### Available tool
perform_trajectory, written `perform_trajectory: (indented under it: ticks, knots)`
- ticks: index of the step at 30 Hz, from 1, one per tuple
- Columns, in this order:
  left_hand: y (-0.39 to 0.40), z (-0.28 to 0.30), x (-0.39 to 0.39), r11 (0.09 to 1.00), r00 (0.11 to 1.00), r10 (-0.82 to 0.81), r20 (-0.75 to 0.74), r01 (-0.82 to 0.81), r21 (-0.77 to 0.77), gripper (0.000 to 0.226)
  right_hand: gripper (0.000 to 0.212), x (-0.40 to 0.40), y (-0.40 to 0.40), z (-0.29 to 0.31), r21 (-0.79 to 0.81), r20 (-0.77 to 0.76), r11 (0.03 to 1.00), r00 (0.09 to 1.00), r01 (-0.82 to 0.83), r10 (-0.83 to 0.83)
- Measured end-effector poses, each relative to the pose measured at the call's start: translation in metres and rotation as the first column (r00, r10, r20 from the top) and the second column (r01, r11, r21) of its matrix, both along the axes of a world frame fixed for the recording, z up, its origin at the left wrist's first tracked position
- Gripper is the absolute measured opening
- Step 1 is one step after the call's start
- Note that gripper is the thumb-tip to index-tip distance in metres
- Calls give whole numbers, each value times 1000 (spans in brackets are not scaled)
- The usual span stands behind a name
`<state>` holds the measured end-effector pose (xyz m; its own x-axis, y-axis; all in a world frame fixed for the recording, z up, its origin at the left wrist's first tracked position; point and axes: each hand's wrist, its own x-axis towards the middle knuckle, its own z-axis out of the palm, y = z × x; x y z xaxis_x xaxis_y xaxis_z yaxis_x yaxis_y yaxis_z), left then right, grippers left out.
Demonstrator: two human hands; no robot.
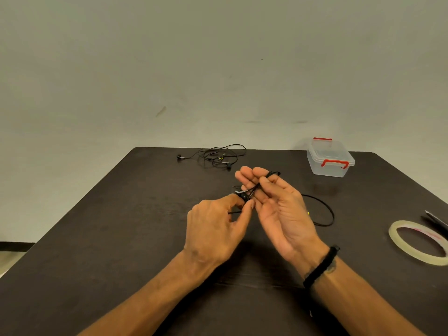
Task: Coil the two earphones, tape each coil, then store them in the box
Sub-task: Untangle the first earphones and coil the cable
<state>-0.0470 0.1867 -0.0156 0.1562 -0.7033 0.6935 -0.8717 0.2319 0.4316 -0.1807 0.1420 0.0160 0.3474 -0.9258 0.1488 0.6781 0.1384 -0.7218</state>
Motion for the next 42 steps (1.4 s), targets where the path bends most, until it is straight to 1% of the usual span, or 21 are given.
perform_trajectory:
  ticks: [4,7,11,13,16,18,20,22,23,24,25,26,27,28,29,31,34,37,39,42]
  knots:
    - [-1,-3,-1,1000,971,3,238,0,-14,34,21,-4,-1,5,76,42,997,999,-4,1]
    - [-1,-6,-3,999,940,24,341,-33,21,40,23,-5,-4,7,146,97,989,995,-9,-5]
    - [-2,-5,-2,996,942,45,333,-67,55,42,24,-3,-6,5,150,96,989,995,4,-18]
    - [-3,-5,1,994,953,18,301,-49,94,44,23,-4,-7,5,135,88,991,995,27,-39]
    - [-5,-7,7,983,951,-126,283,82,163,47,21,-11,-14,9,102,86,987,988,122,-131]
    - [-5,-5,9,968,923,-229,308,183,173,48,20,-17,-22,11,104,79,971,971,217,-226]
    - [-6,-2,10,957,900,-285,330,246,154,48,21,-20,-28,9,95,29,947,950,307,-311]
    - [-7,3,12,959,895,-284,345,259,119,49,20,-18,-29,4,28,-69,926,924,378,-375]
    - [-8,5,15,962,894,-274,354,252,107,49,20,-16,-28,0,-56,-157,907,893,418,-421]
    - [-8,7,17,964,896,-265,357,248,93,48,20,-14,-25,-4,-185,-267,874,833,449,-485]
    - [-7,10,20,966,902,-257,348,250,65,46,21,-14,-24,-7,-340,-364,827,748,447,-554]
    - [-7,13,24,967,913,-250,323,255,27,44,21,-14,-22,-10,-480,-433,778,663,405,-611]
    - [-6,16,28,966,926,-245,286,259,-12,43,22,-14,-21,-13,-576,-474,744,602,340,-642]
    - [-6,20,32,965,940,-236,246,256,-50,42,22,-14,-20,-15,-620,-504,734,577,276,-643]
    - [-6,23,37,966,952,-220,214,243,-87,42,22,-14,-19,-15,-627,-531,747,580,222,-618]
    - [-6,28,42,966,966,-180,187,210,-150,40,23,-11,-16,-16,-590,-588,798,612,124,-530]
    - [-4,30,44,956,970,-148,192,190,-223,37,29,-5,-9,-13,-486,-669,873,662,-45,-338]
    - [-3,32,44,948,975,-120,186,168,-270,39,29,-1,-2,-11,-378,-710,908,687,-183,-157]
    - [-4,31,45,949,980,-112,162,154,-274,38,32,0,3,-9,-308,-695,919,718,-246,-41]
    - [-6,32,47,962,990,-110,94,129,-241,37,33,1,11,0,-181,-600,924,782,-338,168]
